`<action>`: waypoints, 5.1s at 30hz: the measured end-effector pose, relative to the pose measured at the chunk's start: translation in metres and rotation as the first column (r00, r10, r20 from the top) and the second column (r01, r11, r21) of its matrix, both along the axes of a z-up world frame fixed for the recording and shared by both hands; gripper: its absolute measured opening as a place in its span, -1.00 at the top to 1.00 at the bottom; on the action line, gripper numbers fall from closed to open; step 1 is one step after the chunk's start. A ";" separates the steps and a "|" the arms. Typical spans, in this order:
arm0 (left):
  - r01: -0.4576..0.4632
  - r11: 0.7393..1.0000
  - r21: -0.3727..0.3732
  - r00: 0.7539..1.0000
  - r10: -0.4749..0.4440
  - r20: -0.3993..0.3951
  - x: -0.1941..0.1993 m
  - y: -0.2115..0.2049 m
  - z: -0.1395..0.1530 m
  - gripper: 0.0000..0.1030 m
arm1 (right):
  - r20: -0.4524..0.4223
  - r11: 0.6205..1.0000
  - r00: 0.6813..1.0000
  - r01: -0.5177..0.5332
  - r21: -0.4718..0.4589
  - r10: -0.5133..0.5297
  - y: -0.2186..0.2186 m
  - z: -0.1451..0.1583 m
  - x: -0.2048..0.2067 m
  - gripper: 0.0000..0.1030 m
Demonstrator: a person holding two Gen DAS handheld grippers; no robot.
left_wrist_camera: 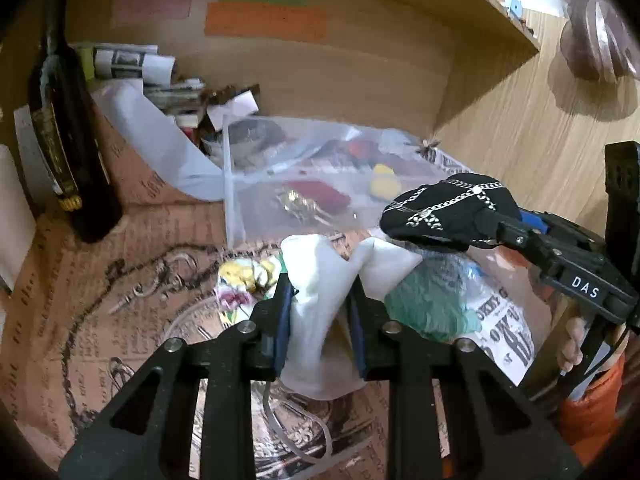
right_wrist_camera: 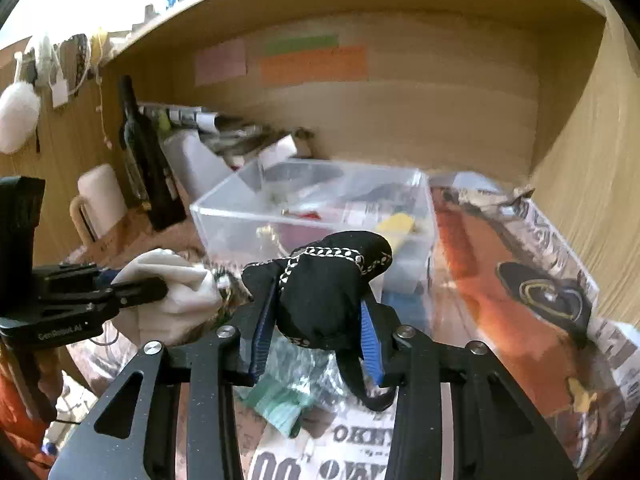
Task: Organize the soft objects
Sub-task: 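Grasp the white cloth with the left gripper while the right gripper grasps the black chain-trimmed cap, then lower the white cloth and black cap into the clear box and open both grippers, then grasp the floral scrunchie with the left gripper while the right gripper grasps the grey mesh bag, then carry the scrunchie and mesh bag into the clear box and open both grippers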
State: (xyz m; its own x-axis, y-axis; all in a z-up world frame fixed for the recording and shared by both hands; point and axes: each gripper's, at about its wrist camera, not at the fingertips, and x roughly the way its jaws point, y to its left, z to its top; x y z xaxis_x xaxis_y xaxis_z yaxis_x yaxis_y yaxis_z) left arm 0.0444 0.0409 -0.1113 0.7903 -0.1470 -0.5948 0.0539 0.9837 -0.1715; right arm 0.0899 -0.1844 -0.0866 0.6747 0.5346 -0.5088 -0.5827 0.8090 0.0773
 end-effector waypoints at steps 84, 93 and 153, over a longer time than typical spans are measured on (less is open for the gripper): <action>-0.086 0.991 0.100 0.991 0.075 0.113 0.059 0.031 0.060 -0.85 | 0.099 0.999 0.995 0.023 -0.048 -0.018 0.010 0.039 0.039 -0.69; -0.081 0.994 0.076 0.996 0.083 -0.019 0.043 0.036 0.017 -0.88 | -0.022 0.995 0.999 0.038 -0.092 -0.040 0.002 -0.003 0.031 -0.69; -0.070 0.997 0.028 0.988 0.066 0.141 0.045 0.028 0.063 0.57 | 0.061 0.997 0.997 0.039 0.062 -0.042 0.005 0.039 0.043 0.49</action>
State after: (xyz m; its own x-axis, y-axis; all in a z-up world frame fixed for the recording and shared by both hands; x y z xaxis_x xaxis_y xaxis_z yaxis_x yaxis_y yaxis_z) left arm 0.0892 0.0691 -0.0481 0.8733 -0.0725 -0.4818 0.0079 0.9908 -0.1348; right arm 0.1331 -0.1791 -0.0477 0.7259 0.5349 -0.4324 -0.5547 0.8270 0.0917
